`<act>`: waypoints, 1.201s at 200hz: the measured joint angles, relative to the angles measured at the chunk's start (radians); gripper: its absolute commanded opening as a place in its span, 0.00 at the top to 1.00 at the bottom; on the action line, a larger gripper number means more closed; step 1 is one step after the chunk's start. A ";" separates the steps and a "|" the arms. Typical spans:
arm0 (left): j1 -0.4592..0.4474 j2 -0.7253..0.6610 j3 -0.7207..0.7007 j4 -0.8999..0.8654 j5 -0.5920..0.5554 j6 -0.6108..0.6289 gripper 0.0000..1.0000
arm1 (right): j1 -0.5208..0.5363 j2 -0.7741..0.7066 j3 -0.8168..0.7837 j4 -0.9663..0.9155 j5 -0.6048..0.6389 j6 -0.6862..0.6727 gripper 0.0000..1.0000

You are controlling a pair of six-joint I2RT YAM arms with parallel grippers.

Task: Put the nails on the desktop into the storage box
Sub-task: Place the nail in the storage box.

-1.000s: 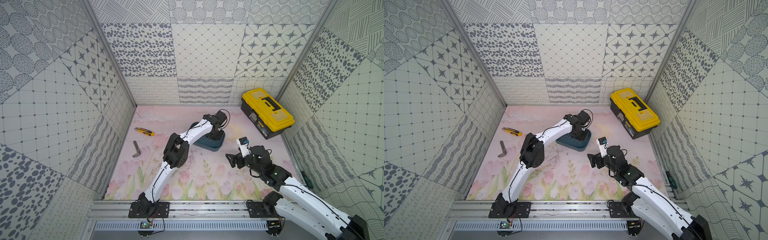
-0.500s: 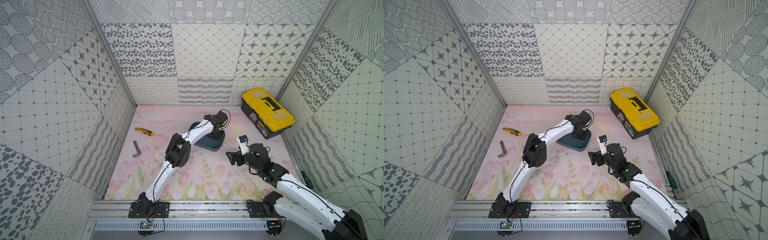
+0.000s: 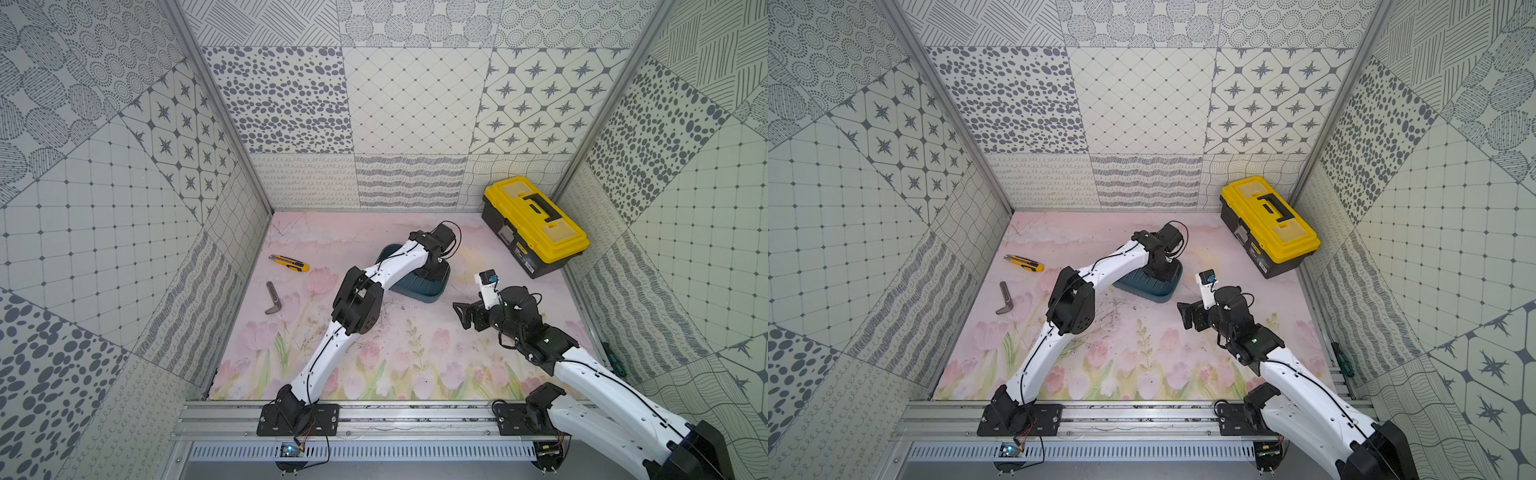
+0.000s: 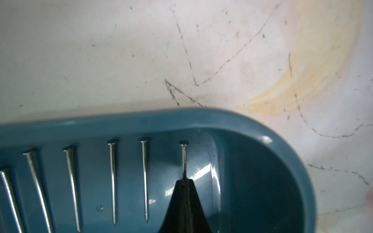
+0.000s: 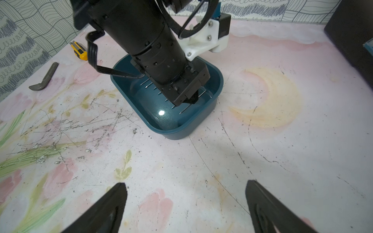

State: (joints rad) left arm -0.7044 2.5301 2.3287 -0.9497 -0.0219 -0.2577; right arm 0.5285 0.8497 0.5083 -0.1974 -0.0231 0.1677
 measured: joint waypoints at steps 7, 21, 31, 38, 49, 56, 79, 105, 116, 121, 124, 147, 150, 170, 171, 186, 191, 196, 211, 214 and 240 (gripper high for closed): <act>0.000 0.001 0.000 0.000 0.000 0.000 1.00 | -0.002 -0.002 0.000 0.000 -0.001 0.000 0.03; -0.001 0.003 0.003 0.000 0.000 0.000 1.00 | -0.003 -0.007 0.000 0.000 -0.003 0.000 0.03; -0.001 0.005 0.007 0.000 0.000 0.000 1.00 | -0.006 -0.010 0.000 0.000 -0.006 0.000 0.03; -0.001 0.006 0.011 0.000 0.000 0.000 1.00 | -0.008 -0.011 0.000 0.000 -0.008 0.000 0.03; -0.001 0.009 0.015 0.001 0.000 0.000 0.99 | -0.009 -0.012 0.000 0.000 -0.011 0.000 0.03; -0.002 0.012 0.021 0.000 0.000 0.000 0.98 | -0.010 -0.013 0.000 0.000 -0.011 0.000 0.03; -0.002 0.023 0.034 0.000 0.000 0.000 0.97 | -0.013 -0.017 0.000 0.000 -0.016 0.000 0.03; -0.002 0.028 0.039 0.000 0.000 0.000 0.96 | -0.014 -0.021 0.000 -0.001 -0.018 0.000 0.03; -0.002 0.030 0.041 -0.001 0.000 0.000 0.95 | -0.015 -0.021 0.000 -0.001 -0.018 0.000 0.03; -0.002 0.031 0.041 -0.001 0.000 0.000 0.94 | -0.015 -0.021 0.000 -0.001 -0.018 0.000 0.03; -0.002 0.031 0.042 -0.001 0.000 0.000 0.93 | -0.015 -0.021 0.000 -0.001 -0.019 0.000 0.03; -0.002 0.033 0.043 -0.002 0.000 0.000 0.83 | -0.020 -0.021 0.000 -0.001 -0.019 -0.001 0.03; -0.002 0.033 0.043 -0.002 0.000 0.003 0.82 | -0.020 -0.021 0.000 -0.001 -0.019 -0.001 0.03; -0.002 0.033 0.044 -0.002 0.000 0.000 0.79 | -0.021 -0.021 0.000 -0.002 -0.021 -0.001 0.03; -0.002 0.033 0.044 -0.002 0.000 0.000 0.79 | -0.021 -0.021 0.000 -0.002 -0.021 -0.001 0.03; -0.002 0.033 0.044 -0.003 -0.004 0.000 0.79 | -0.021 -0.021 0.000 -0.002 -0.022 -0.001 0.03; -0.002 0.033 0.044 -0.003 -0.006 0.000 0.79 | -0.021 -0.021 0.000 -0.002 -0.022 -0.001 0.03; -0.003 0.033 0.044 -0.003 -0.007 0.000 0.79 | -0.021 -0.021 0.000 -0.002 -0.022 -0.001 0.03; -0.003 0.033 0.044 -0.003 -0.008 0.000 0.79 | -0.021 -0.021 0.000 -0.002 -0.022 -0.001 0.03; -0.003 0.033 0.044 -0.003 -0.008 0.000 0.79 | -0.021 -0.021 0.000 -0.002 -0.022 -0.001 0.03; -0.004 0.033 0.044 -0.003 -0.011 0.000 0.79 | -0.021 -0.021 0.000 -0.002 -0.023 -0.003 0.03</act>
State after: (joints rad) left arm -0.7086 2.5633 2.3726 -0.9527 -0.0334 -0.2581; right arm 0.5079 0.8291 0.5083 -0.1989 -0.0456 0.1646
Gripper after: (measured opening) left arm 0.209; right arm 0.971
